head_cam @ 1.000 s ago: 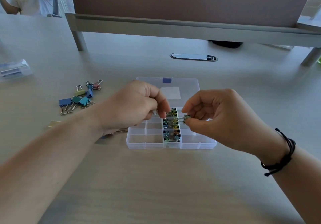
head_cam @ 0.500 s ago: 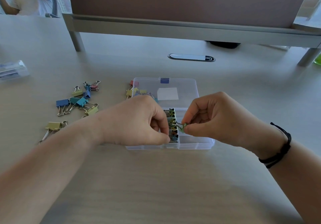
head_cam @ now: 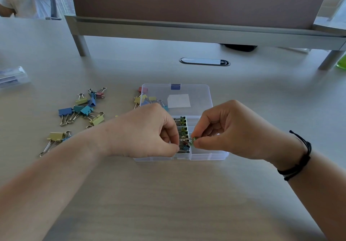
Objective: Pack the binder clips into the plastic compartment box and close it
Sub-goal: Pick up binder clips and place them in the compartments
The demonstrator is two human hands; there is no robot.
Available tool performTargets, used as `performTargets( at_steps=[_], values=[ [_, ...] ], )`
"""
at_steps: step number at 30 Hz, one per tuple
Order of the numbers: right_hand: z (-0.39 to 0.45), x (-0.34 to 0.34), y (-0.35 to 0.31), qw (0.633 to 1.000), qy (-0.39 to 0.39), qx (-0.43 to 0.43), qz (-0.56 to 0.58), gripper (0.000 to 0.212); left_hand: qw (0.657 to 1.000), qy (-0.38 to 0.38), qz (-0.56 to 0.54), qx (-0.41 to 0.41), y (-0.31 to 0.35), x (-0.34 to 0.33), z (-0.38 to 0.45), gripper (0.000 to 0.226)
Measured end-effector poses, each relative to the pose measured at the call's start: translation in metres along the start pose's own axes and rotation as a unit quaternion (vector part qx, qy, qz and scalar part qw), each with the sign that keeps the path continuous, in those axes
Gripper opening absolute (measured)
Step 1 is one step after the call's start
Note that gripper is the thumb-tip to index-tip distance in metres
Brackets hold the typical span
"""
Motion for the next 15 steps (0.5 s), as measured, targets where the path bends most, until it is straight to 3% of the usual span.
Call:
performTargets(
  at_steps=[5, 15],
  values=[
    [0.000, -0.004, -0.006, 1.000, -0.009, 0.030, 0.002, 0.012, 1.000, -0.003, 0.008, 0.003, -0.002, -0.002, 0.000, 0.004],
    [-0.003, -0.014, -0.015, 0.991, -0.007, 0.090, -0.098, 0.012, 0.999, -0.002, -0.027, 0.019, -0.005, 0.001, 0.001, 0.003]
  ],
)
Point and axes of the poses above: each hand's wrist, its own z-axis towards the middle knuckle, its own x-axis out of the back of the hand, y = z × x, the point moved 10 cm from there along z, towards the middle knuckle
